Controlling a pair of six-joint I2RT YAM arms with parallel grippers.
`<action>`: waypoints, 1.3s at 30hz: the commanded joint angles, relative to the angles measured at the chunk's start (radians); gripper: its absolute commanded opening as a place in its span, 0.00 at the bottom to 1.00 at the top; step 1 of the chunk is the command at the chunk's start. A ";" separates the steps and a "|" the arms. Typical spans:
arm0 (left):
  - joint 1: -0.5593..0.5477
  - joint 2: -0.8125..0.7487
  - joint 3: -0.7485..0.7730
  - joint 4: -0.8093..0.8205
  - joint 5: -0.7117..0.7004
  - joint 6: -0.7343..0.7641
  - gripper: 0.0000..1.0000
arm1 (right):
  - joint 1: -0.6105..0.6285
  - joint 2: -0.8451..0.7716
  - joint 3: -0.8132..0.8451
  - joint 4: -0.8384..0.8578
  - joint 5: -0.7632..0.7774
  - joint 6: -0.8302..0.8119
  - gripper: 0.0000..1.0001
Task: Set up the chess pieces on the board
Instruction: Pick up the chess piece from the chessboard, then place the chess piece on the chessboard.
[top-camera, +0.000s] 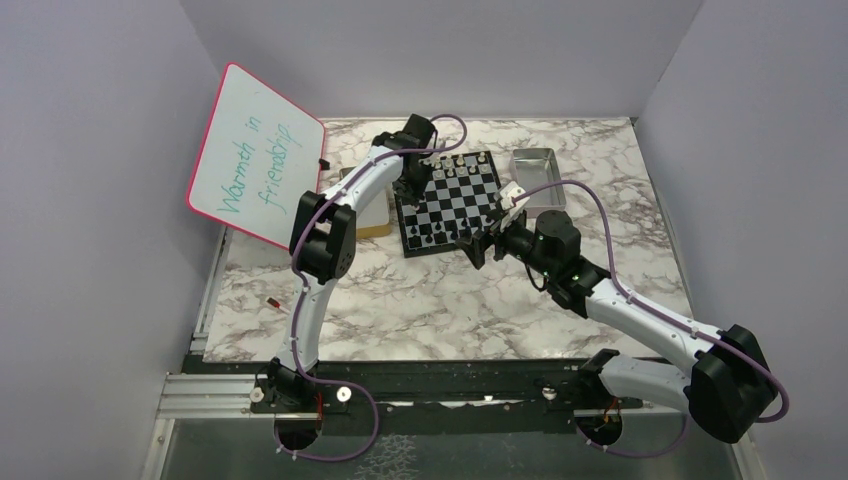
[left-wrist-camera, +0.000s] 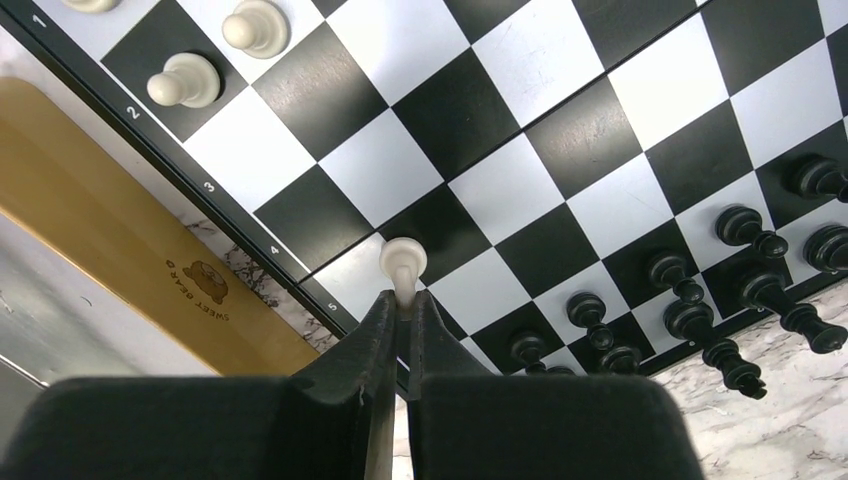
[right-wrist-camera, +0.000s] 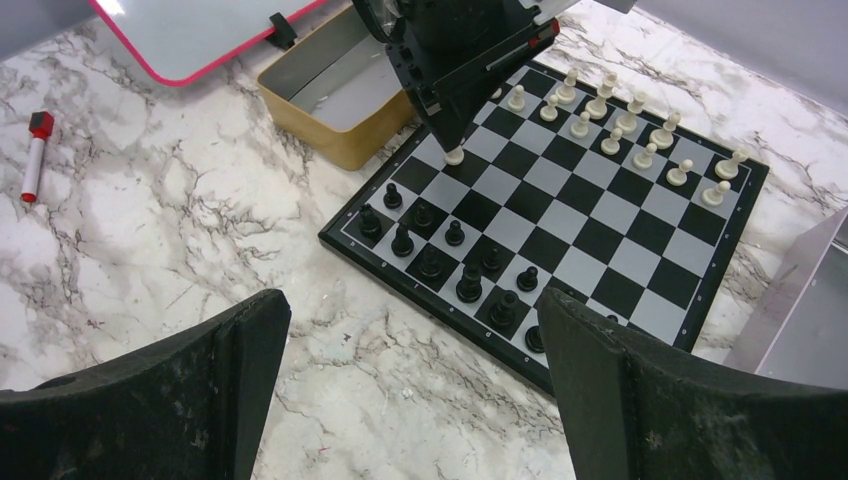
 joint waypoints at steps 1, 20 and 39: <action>-0.006 -0.062 0.040 0.023 -0.002 -0.013 0.05 | 0.007 -0.016 -0.018 0.014 0.000 -0.018 1.00; 0.042 0.044 0.337 0.016 -0.078 0.018 0.04 | 0.006 -0.048 -0.020 -0.025 0.016 -0.041 1.00; 0.061 0.182 0.397 0.091 -0.114 0.040 0.04 | 0.006 -0.063 -0.007 -0.048 0.031 -0.049 1.00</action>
